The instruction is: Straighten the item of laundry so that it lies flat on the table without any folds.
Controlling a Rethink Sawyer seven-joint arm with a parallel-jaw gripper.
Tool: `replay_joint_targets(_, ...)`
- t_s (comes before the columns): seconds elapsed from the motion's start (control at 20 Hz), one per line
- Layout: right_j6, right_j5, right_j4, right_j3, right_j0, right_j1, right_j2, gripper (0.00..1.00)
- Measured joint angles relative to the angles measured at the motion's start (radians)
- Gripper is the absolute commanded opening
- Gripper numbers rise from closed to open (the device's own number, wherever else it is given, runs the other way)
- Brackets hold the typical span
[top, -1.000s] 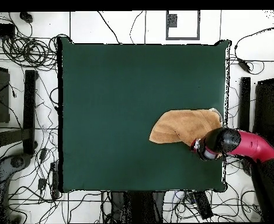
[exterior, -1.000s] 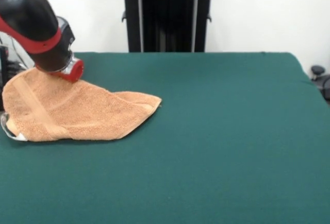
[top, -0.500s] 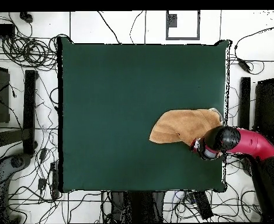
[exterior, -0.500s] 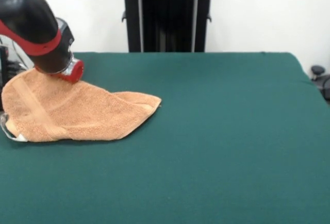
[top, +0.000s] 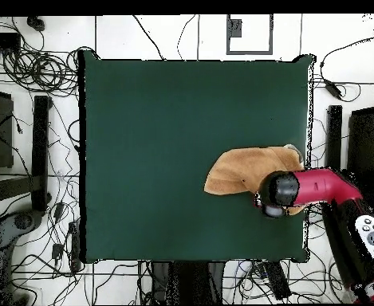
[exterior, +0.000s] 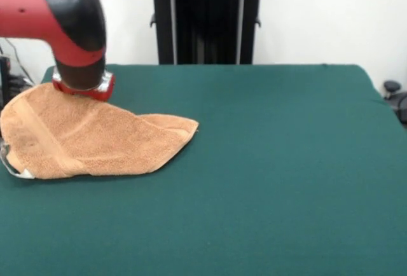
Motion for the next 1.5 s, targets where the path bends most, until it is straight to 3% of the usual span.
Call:
replay_joint_targets(0.25,0.0,-0.044,-0.081,0.047,0.022,-0.028,0.005,1.0)
replay_joint_targets(0.8,0.0,-0.072,-0.072,0.086,-0.071,-0.031,0.072,1.0)
replay_joint_targets(1.5,0.028,-0.066,0.146,0.021,-0.078,0.003,-0.017,1.0)
